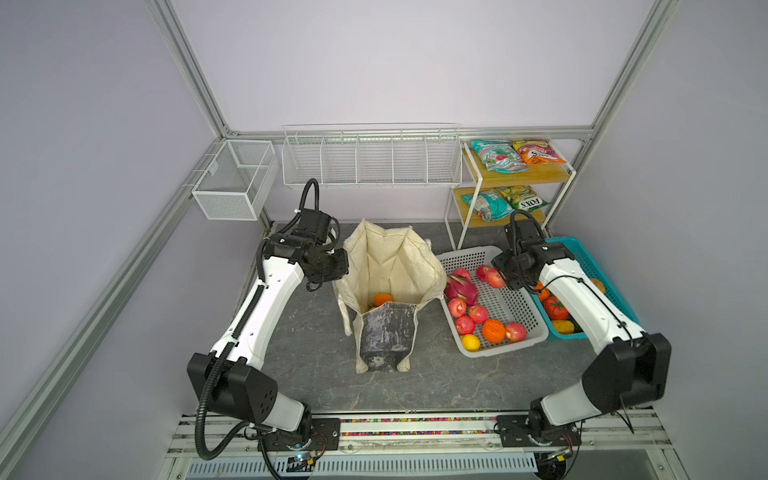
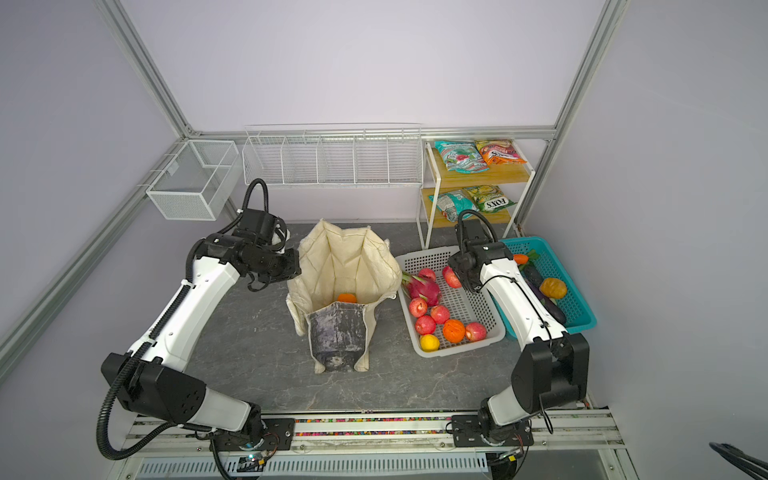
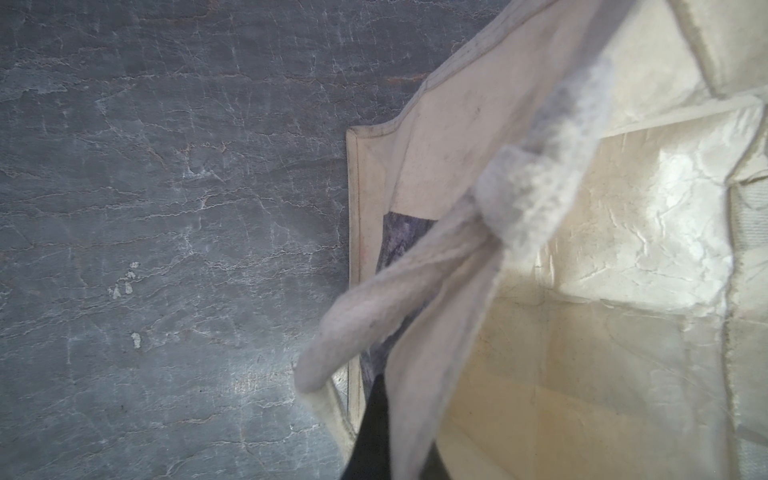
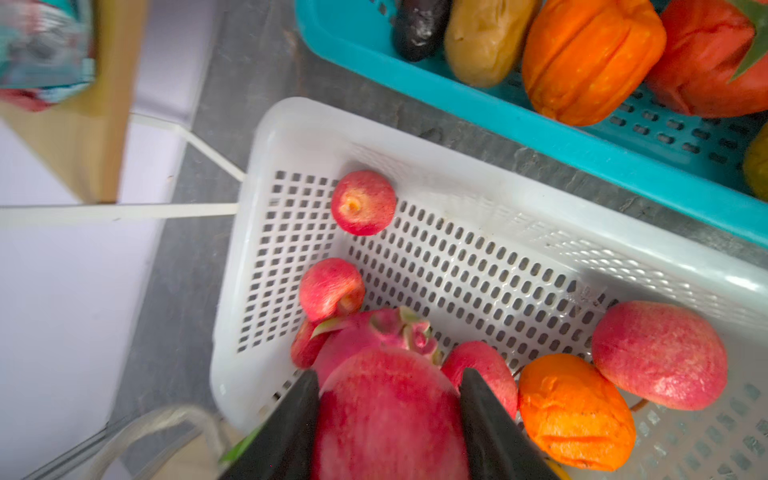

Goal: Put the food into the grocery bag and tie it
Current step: 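Carry the red apple over the bag and lower it inside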

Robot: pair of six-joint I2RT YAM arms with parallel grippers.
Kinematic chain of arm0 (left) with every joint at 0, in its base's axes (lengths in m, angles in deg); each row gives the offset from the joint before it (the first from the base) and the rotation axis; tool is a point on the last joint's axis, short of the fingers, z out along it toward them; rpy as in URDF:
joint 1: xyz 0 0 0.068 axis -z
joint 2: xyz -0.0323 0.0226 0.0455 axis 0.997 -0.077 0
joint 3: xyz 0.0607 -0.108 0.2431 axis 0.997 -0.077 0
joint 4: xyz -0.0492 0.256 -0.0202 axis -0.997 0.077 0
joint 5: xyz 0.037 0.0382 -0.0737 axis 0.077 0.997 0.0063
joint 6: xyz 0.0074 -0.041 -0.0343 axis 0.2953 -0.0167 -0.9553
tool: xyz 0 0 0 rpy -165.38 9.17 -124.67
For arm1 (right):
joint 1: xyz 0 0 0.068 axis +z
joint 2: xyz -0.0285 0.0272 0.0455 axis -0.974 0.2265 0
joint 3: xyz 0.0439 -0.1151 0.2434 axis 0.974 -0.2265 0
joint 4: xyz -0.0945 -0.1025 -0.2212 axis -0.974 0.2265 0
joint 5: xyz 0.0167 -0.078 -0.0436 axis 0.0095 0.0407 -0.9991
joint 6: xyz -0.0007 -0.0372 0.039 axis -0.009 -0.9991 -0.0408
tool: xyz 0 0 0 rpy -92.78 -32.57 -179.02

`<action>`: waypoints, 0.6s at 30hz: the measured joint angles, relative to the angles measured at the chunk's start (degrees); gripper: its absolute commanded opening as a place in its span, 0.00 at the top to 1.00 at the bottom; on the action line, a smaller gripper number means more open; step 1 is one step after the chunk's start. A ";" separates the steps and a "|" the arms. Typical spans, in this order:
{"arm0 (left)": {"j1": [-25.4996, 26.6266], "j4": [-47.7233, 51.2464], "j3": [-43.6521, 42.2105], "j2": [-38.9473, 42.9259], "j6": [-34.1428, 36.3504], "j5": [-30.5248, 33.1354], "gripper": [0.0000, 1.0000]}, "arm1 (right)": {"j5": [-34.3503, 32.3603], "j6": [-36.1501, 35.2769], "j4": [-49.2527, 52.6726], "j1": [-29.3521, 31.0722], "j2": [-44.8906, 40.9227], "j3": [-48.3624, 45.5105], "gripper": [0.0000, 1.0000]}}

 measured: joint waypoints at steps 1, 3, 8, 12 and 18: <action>0.00 0.00 0.00 0.00 0.00 0.00 1.00 | 0.42 -0.96 0.28 0.90 -0.92 1.40 0.56; 0.00 0.00 0.00 0.00 0.00 0.00 1.00 | 1.03 -2.73 0.63 3.43 -2.25 4.61 0.56; 0.00 0.07 0.00 0.00 -0.02 -0.02 1.00 | 3.06 -7.89 -0.81 12.70 -2.97 12.24 0.56; 0.00 0.26 0.02 -0.02 -0.02 -0.04 1.00 | 4.72 -13.51 -2.60 21.05 1.18 19.43 0.56; 0.00 0.44 0.13 -0.17 -0.07 -0.09 1.00 | 6.86 -23.08 -6.01 31.06 12.96 28.83 0.54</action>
